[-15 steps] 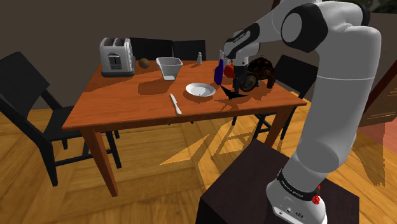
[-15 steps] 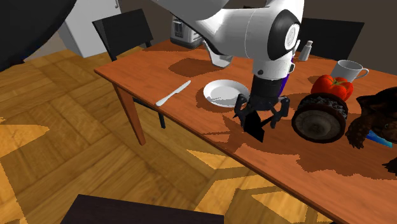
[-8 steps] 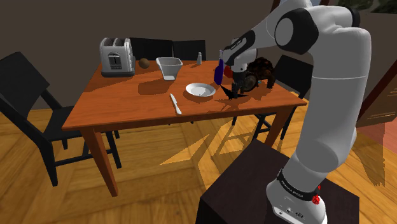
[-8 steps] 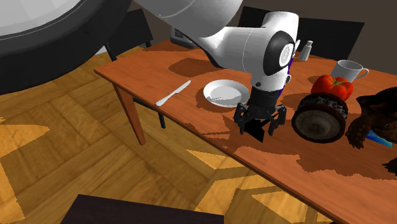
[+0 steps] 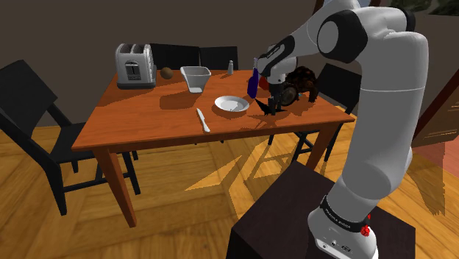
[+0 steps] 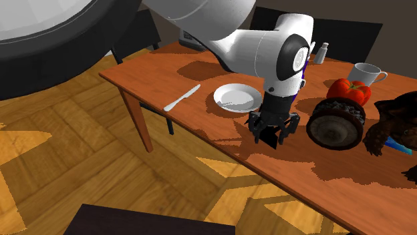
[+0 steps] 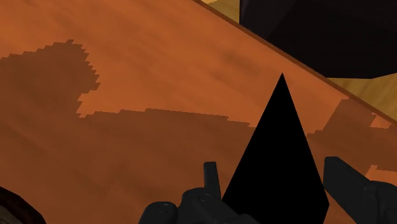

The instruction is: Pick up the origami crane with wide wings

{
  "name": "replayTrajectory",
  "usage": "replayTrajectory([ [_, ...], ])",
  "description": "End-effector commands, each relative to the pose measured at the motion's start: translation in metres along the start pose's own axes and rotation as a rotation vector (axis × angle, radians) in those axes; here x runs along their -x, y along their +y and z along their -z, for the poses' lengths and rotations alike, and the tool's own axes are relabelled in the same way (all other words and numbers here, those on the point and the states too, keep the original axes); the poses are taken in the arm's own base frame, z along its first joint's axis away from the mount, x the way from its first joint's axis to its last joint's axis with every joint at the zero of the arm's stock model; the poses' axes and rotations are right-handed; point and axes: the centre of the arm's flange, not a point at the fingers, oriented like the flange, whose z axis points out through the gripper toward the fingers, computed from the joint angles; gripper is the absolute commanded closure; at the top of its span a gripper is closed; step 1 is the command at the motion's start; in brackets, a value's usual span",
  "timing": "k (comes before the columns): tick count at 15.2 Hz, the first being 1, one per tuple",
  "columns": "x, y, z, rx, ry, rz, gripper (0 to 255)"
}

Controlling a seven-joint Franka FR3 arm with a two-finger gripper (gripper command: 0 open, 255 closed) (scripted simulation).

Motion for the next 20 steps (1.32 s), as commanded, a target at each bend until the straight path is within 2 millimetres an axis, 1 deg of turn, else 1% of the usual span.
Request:
replayTrajectory([
  [1, -0.001, -0.001, 0.000, 0.000, 0.000, 0.001, 255],
  [3, -0.001, 0.000, -0.001, 0.000, 0.000, 0.001, 255],
  [18, 0.019, -0.001, 0.076, 0.000, 0.000, 0.001, 255],
  [20, 0.020, -0.001, 0.077, 0.000, 0.000, 0.001, 255],
])
